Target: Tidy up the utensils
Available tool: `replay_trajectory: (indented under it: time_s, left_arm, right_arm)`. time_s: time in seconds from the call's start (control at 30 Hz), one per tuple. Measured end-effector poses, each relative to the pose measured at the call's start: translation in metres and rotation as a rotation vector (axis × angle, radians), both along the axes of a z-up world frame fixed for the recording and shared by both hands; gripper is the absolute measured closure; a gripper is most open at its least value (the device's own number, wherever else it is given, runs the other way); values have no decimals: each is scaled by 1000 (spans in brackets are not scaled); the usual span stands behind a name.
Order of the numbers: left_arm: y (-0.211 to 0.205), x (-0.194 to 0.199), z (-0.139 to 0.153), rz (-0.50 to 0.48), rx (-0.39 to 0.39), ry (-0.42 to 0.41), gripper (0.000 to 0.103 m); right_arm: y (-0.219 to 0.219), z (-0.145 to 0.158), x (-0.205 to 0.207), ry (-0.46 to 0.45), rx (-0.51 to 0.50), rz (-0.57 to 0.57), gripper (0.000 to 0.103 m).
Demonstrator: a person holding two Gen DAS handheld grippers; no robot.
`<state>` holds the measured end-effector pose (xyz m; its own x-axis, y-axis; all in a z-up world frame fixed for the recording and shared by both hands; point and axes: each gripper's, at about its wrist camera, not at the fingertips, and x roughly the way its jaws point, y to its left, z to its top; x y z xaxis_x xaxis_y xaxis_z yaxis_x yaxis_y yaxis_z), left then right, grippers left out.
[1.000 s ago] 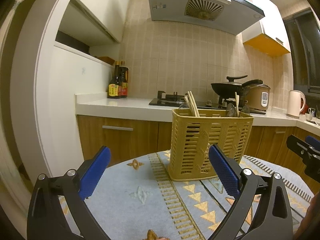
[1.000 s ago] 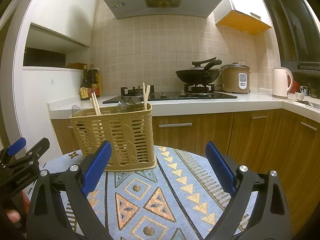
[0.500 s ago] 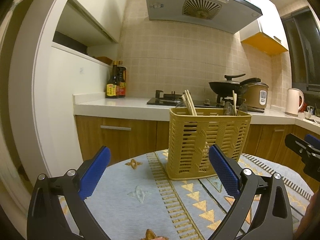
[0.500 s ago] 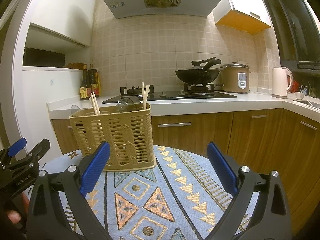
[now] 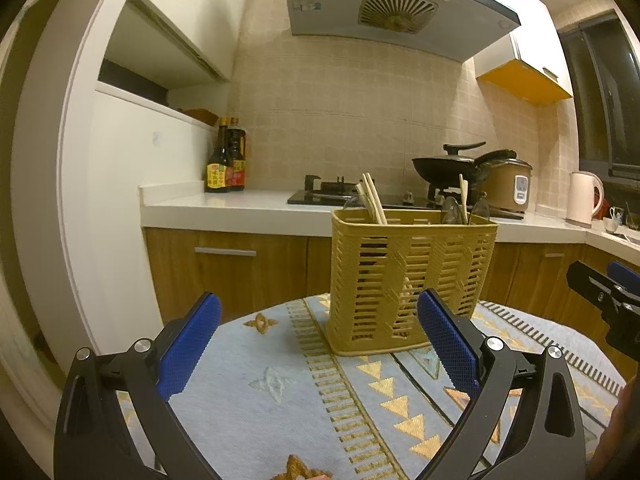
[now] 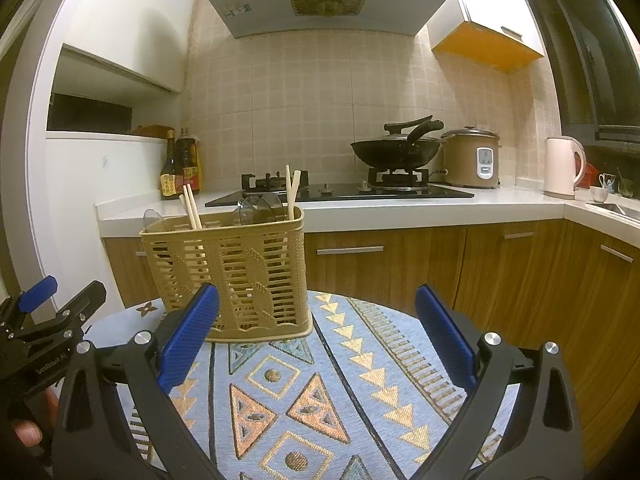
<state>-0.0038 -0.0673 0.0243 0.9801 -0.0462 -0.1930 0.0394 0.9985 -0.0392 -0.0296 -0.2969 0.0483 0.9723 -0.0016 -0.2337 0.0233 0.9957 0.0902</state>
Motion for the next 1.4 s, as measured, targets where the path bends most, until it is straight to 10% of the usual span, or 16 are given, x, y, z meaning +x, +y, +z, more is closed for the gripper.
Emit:
replay_trajectory:
  time_s: [1.4]
  left_arm:
    - [-3,0,-1,-15,12,7,8]
  right_arm:
    - [6,-2,2,17,-17,12,9]
